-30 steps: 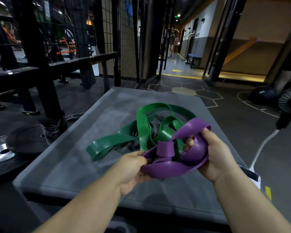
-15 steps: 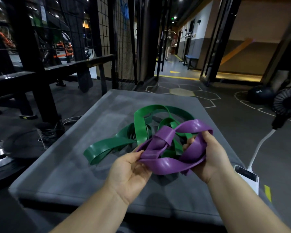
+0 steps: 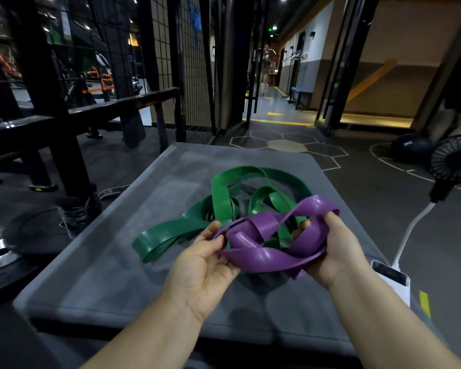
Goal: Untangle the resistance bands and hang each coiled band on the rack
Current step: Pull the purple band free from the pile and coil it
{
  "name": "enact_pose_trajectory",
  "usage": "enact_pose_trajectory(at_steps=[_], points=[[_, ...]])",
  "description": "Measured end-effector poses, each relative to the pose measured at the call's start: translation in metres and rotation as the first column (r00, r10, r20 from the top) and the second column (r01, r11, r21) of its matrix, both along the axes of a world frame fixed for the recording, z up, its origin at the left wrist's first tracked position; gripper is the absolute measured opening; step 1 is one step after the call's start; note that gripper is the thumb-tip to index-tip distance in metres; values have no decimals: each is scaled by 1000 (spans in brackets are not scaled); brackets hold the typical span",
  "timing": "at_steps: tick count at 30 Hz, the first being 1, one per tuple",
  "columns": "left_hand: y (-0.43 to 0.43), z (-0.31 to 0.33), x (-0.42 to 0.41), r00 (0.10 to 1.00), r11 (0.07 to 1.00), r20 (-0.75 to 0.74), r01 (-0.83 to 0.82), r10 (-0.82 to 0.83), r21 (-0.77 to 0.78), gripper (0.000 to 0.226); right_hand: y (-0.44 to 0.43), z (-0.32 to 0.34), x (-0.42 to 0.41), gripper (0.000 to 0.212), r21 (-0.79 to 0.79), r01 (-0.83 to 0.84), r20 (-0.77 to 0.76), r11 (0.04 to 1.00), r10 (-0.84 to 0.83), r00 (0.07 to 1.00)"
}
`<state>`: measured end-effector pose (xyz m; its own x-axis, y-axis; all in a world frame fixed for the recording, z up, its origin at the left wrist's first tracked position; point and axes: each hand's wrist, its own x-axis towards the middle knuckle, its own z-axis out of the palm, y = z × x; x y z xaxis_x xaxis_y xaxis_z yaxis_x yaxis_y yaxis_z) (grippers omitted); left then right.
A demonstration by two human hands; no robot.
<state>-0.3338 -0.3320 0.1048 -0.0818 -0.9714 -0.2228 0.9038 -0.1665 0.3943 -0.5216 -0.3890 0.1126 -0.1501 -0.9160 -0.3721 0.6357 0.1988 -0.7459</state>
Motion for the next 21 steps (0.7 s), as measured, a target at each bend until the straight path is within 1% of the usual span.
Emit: enact_pose_trajectory(at_steps=[3, 6, 7, 8, 9, 10, 11, 12, 14, 15, 16, 17, 18, 19, 20, 21], points=[[-1, -2, -3, 1000, 1000, 1, 8, -7, -9, 48, 0, -1, 0, 28, 15, -9, 38, 1000, 9, 999], [1, -5, -2, 992, 992, 52, 116, -113, -59, 54, 1, 1, -1, 29, 9, -18, 51, 1000, 17, 999], [3, -6, -1, 980, 980, 95, 181, -173, -88, 58, 0, 0, -3, 27, 3, -15, 54, 1000, 14, 998], [3, -7, 1, 956, 959, 168, 261, -241, -110, 62, -1, -2, -3, 24, -1, -16, 45, 1000, 16, 999], [4, -9, 1, 912, 930, 275, 348, -306, -120, 65, -2, -4, -4, 22, 4, -15, 32, 1000, 15, 999], [6, -11, 1, 844, 900, 411, 422, -346, -109, 68, 0, -5, -3, 21, 13, -19, 17, 1000, 19, 1000], [8, -12, -2, 765, 879, 541, 467, -348, -93, 69, 1, -6, -2, 22, 20, -25, 9, 999, 25, 1000], [10, -15, -4, 690, 876, 651, 476, -316, -79, 70, 2, -7, -1, 27, 24, -31, 7, 999, 31, 999], [12, -17, -8, 552, 887, 813, 449, -186, -102, 71, 5, -7, 2, 40, 44, -33, 27, 998, 32, 999], [11, -18, -9, 445, 896, 892, 425, -82, -130, 70, 5, -7, 2, 39, 46, -35, 30, 998, 34, 999], [10, -19, -8, 296, 906, 954, 389, 48, -166, 64, 6, -6, 2, 34, 32, -34, 30, 999, 33, 999], [7, -21, -8, 140, 909, 973, 353, 183, -222, 55, 6, -6, 2, 29, 23, -31, 44, 999, 30, 999], [6, -22, -7, 34, 897, 951, 322, 307, -302, 45, 7, -5, 2, 27, 15, -25, 64, 1000, 24, 998], [4, -23, -7, -9, 878, 919, 296, 395, -375, 37, 7, -6, 3, 28, 15, -17, 81, 1000, 15, 997], [4, -24, -8, -8, 864, 897, 274, 442, -423, 31, 8, -6, 5, 31, 9, -13, 91, 1000, 12, 996], [5, -24, -9, 32, 854, 887, 254, 461, -454, 26, 9, -8, 8, 33, 3, -2, 98, 1000, 2, 995]])
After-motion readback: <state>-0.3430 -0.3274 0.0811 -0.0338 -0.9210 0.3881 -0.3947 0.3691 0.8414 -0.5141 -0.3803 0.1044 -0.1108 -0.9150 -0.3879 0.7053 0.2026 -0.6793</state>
